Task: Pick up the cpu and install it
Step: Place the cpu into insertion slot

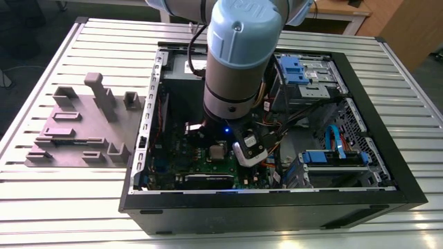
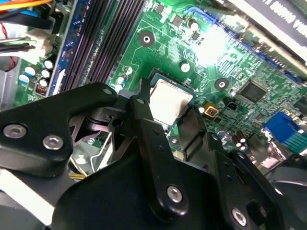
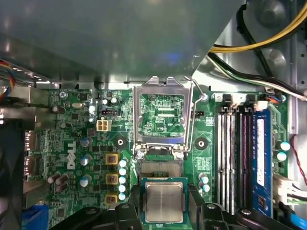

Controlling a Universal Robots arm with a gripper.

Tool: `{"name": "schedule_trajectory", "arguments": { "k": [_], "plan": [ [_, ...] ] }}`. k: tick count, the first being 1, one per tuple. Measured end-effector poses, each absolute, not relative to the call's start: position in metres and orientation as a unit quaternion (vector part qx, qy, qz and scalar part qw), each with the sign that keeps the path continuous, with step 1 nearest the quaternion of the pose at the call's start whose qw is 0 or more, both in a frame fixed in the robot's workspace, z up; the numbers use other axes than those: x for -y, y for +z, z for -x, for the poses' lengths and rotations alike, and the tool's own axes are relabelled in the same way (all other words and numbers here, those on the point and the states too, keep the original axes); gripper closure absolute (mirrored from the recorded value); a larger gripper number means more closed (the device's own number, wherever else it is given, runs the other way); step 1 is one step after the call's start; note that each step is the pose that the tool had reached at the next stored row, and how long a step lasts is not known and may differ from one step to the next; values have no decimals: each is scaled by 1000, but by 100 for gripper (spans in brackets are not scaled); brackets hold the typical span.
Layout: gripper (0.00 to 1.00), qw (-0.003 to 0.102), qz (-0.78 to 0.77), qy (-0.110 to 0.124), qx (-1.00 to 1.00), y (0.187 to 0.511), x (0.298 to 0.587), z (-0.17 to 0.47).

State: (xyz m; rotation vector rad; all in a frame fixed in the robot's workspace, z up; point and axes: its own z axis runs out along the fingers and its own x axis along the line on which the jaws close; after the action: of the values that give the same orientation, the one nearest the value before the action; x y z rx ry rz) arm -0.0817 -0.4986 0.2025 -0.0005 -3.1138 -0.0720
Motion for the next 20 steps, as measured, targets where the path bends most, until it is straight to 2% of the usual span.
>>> {"name": "schedule_trajectory", "arguments": {
  "k": [20],
  "plan": [
    [53, 13, -1, -25, 1000, 191, 494, 84]
  ]
}}
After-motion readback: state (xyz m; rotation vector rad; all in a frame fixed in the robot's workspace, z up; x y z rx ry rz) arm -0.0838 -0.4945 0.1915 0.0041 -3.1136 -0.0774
